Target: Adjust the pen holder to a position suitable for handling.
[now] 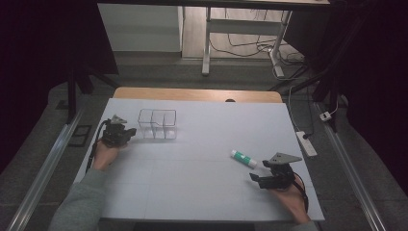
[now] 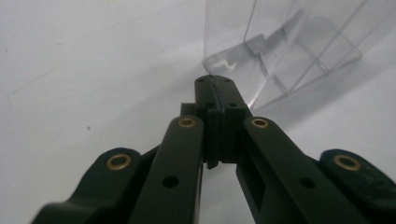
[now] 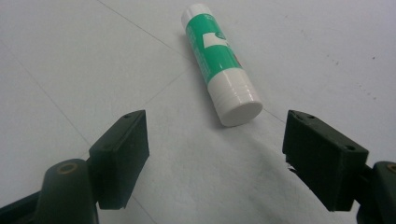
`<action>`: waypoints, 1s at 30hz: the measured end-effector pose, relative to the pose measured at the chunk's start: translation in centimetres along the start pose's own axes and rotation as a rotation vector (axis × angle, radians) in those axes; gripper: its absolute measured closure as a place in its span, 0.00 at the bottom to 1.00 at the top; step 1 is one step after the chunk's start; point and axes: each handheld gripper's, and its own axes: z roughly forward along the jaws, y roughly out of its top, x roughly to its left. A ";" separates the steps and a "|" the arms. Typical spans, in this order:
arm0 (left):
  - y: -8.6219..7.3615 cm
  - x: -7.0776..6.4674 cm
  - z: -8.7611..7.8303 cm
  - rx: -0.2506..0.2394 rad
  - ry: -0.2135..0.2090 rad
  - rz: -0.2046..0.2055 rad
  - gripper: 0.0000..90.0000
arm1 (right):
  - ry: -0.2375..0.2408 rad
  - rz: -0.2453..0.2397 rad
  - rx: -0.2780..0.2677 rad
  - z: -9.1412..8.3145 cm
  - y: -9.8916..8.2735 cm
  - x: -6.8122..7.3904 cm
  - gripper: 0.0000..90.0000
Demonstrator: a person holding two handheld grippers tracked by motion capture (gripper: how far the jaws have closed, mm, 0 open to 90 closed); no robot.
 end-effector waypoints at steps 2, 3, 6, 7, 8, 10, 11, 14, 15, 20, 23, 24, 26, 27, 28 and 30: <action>0.4 0.2 0.4 0.002 0.001 -0.001 0.99 | 0.000 0.000 0.000 0.0 0.0 0.0 0.25; 0.5 0.3 0.5 0.003 0.001 -0.003 0.99 | 0.000 -0.001 0.000 0.0 0.0 0.0 0.25; 1.0 0.4 0.8 -0.009 -0.004 -0.009 0.99 | 0.002 0.000 -0.003 0.0 0.0 0.0 0.25; 1.2 0.5 0.9 -0.010 -0.007 -0.012 0.99 | 0.002 -0.001 -0.001 0.0 0.0 0.0 0.25; 1.2 0.5 0.9 -0.008 -0.009 -0.011 0.99 | 0.002 -0.001 -0.001 0.0 0.0 0.0 0.25; 1.2 0.6 1.1 -0.007 -0.014 -0.015 0.99 | 0.002 0.000 -0.002 0.0 0.0 0.0 0.25; 1.2 0.7 1.2 -0.007 -0.019 -0.017 0.99 | 0.003 -0.001 -0.001 0.0 0.0 0.0 0.25; 1.2 0.7 1.4 -0.007 -0.028 -0.024 0.99 | 0.002 -0.003 -0.001 0.0 0.0 0.0 0.25; 1.2 0.7 1.5 -0.006 -0.029 -0.024 0.99 | 0.002 -0.003 -0.001 0.0 0.0 0.0 0.25; 1.2 0.7 2.0 0.002 -0.043 -0.029 0.99 | 0.004 -0.004 -0.001 0.1 0.0 0.0 0.25; 1.4 0.7 2.1 -0.006 -0.052 -0.030 0.99 | 0.003 -0.002 0.000 0.0 0.0 0.0 0.25; 1.5 0.7 2.2 -0.007 -0.056 -0.028 0.99 | 0.003 -0.002 -0.001 0.0 0.0 0.0 0.25; 1.6 0.6 2.3 -0.009 -0.055 -0.028 0.99 | 0.003 -0.002 0.000 0.0 0.0 0.0 0.25; 1.7 0.6 2.3 -0.008 -0.052 -0.024 0.99 | 0.004 -0.001 -0.001 0.1 0.0 0.0 0.25; 1.7 0.7 2.3 -0.011 -0.055 -0.027 0.99 | 0.003 -0.001 0.000 0.0 0.0 0.0 0.25; 1.7 0.7 2.2 -0.015 -0.060 -0.033 0.99 | 0.003 0.003 -0.002 0.0 0.0 0.0 0.25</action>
